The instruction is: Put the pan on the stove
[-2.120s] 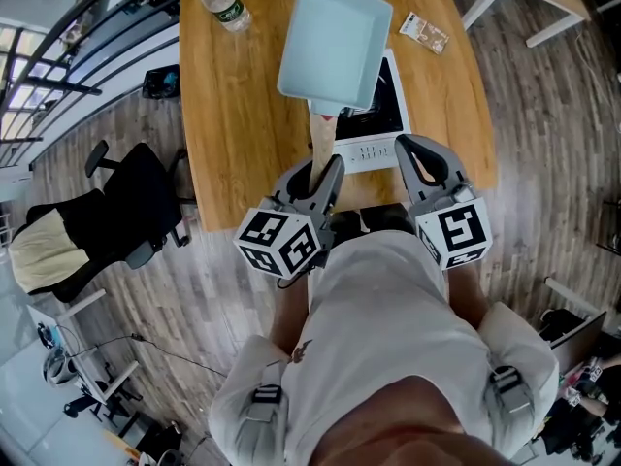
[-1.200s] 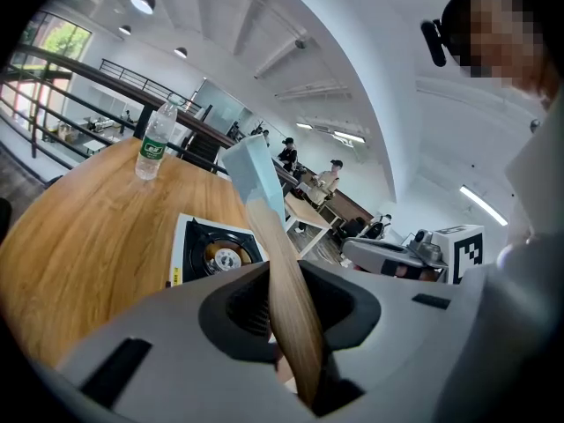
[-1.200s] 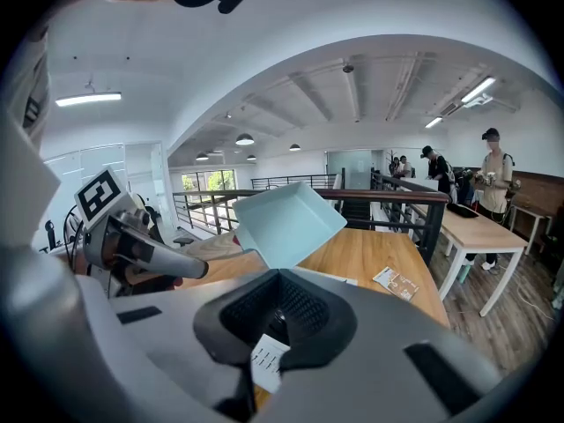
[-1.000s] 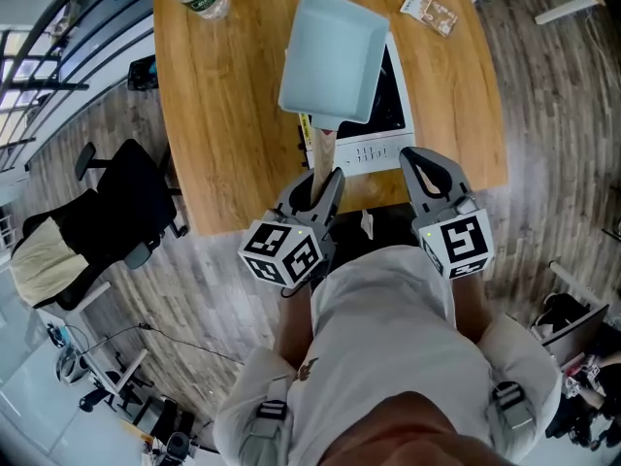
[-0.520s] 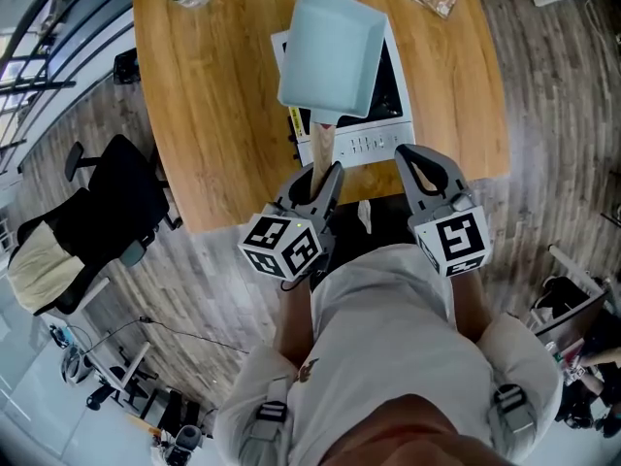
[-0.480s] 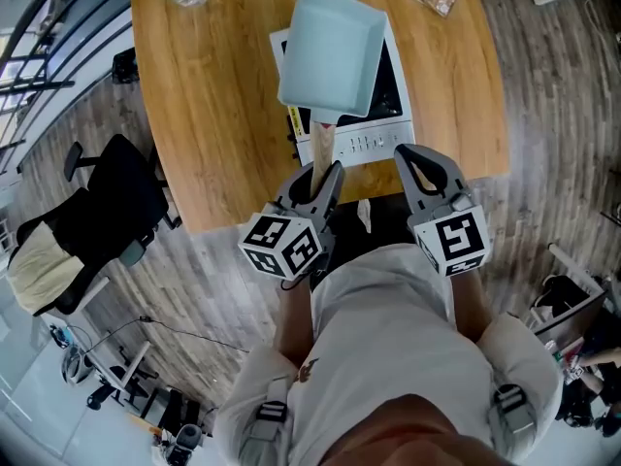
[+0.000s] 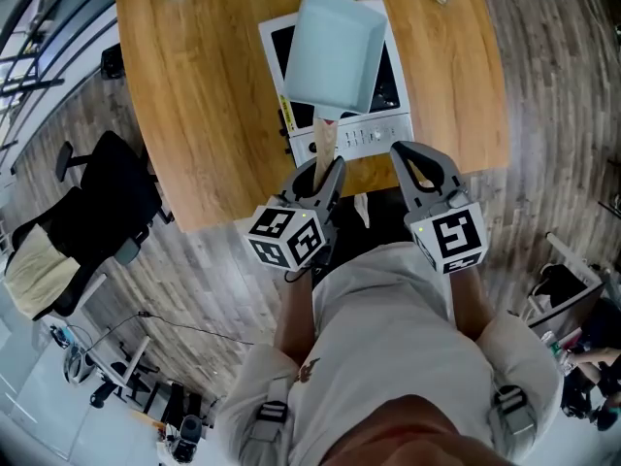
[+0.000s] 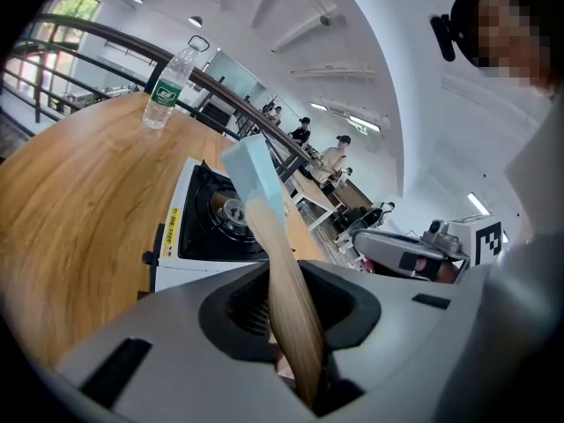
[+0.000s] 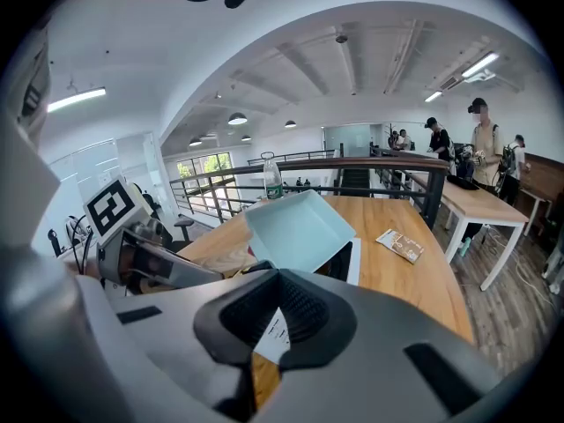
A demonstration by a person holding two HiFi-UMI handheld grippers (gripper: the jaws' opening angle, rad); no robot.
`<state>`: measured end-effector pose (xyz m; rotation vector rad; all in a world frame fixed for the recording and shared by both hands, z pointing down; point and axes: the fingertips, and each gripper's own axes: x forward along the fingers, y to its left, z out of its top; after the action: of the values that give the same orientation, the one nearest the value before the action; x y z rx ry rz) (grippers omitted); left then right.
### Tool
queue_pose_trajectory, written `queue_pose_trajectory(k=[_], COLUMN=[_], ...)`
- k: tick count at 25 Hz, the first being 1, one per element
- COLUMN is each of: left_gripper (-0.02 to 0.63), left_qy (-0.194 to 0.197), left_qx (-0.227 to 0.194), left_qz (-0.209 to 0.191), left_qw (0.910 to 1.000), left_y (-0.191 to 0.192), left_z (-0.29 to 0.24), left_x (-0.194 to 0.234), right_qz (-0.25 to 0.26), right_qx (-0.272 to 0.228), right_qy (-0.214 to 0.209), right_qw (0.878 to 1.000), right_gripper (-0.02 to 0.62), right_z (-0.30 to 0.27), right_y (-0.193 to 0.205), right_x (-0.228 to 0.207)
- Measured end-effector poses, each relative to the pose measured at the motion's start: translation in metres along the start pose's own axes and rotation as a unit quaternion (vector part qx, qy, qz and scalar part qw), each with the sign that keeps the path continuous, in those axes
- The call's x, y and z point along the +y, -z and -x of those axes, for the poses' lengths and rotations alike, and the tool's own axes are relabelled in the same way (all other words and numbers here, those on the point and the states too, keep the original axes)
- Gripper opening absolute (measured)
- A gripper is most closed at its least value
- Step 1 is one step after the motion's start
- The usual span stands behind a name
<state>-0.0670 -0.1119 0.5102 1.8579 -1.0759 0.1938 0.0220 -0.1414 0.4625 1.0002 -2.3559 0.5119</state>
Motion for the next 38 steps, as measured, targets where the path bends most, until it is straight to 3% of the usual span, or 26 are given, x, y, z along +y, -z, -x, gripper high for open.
queue_pose_trajectory(k=[11,22,38], left_gripper=[0.091,0.094,0.101], left_qy=[-0.001,-0.042,-0.059], left_qx=[0.005,0.015,0.037], left_qz=[0.012,-0.007,-0.04], left_qw=[0.9999,0.999,0.9968], left_y=[0.009,0.015,0.029], left_z=[-0.01,-0.015,-0.032], left_x=[0.006,0.013,0.011], right_qz=[-0.005,-0.003,-0.007], right_qx=[0.009,0.011,0.013], right_qy=[0.002,-0.005,0.001], right_qw=[1.0,1.0,1.0], right_gripper=[0.02,0.02,0.02], right_z=[-0.002,-0.004,-0.003], right_y=[0.009,0.008,0.01], right_x=[-0.005,-0.003,0.0])
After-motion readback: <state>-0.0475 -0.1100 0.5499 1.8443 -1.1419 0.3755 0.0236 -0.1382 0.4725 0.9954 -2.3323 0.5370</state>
